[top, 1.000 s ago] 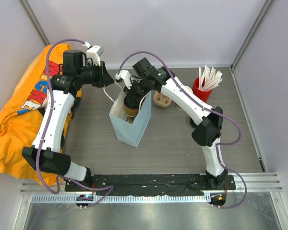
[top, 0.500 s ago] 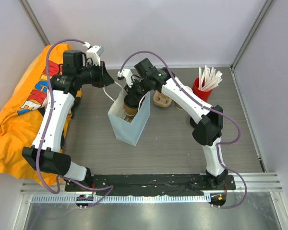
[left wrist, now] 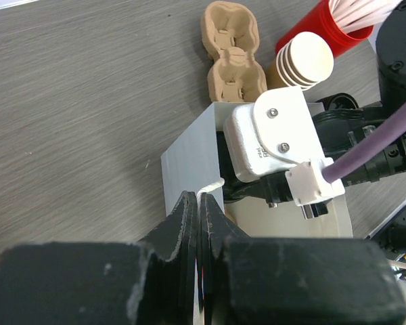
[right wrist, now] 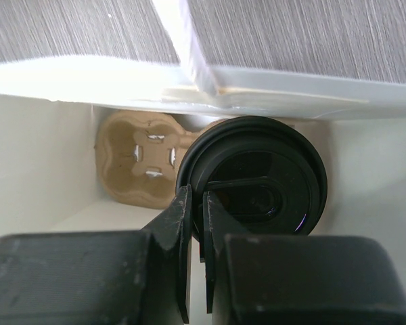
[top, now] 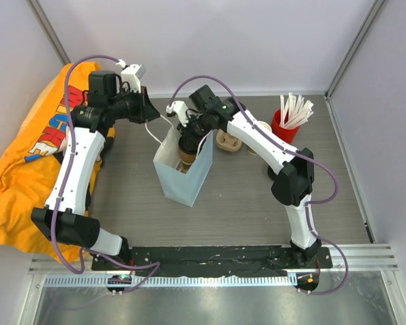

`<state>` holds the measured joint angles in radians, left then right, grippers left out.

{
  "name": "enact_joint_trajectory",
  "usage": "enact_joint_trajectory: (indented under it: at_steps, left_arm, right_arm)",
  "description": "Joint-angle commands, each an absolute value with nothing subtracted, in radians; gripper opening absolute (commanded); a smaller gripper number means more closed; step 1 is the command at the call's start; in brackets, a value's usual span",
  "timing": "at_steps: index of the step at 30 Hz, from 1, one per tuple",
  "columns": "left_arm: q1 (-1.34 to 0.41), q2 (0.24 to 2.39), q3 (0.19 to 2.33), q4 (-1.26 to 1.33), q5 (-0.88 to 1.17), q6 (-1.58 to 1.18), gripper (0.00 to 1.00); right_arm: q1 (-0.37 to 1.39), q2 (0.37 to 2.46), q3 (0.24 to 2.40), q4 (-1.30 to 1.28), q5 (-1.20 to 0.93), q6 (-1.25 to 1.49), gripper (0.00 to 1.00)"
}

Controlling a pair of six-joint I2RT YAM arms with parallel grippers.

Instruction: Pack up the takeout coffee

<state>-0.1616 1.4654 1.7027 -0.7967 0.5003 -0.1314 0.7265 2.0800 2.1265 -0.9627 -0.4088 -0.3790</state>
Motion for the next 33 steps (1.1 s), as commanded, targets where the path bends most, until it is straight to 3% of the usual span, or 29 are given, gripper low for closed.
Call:
enact_joint_trajectory:
  at_steps: [1, 33]
  left_arm:
    - [-0.153, 1.443, 1.698, -0.764, 0.457, -0.149, 0.0]
    - [-0.13, 1.434, 1.69, -0.753, 0.422, -0.172, 0.0]
  right_arm:
    - [0.729, 2.019, 2.134, -0.977, -0.388, -0.426, 0.01]
    - [0.727, 2.04, 2.144, -1.039, -0.322, -0.497, 0.01]
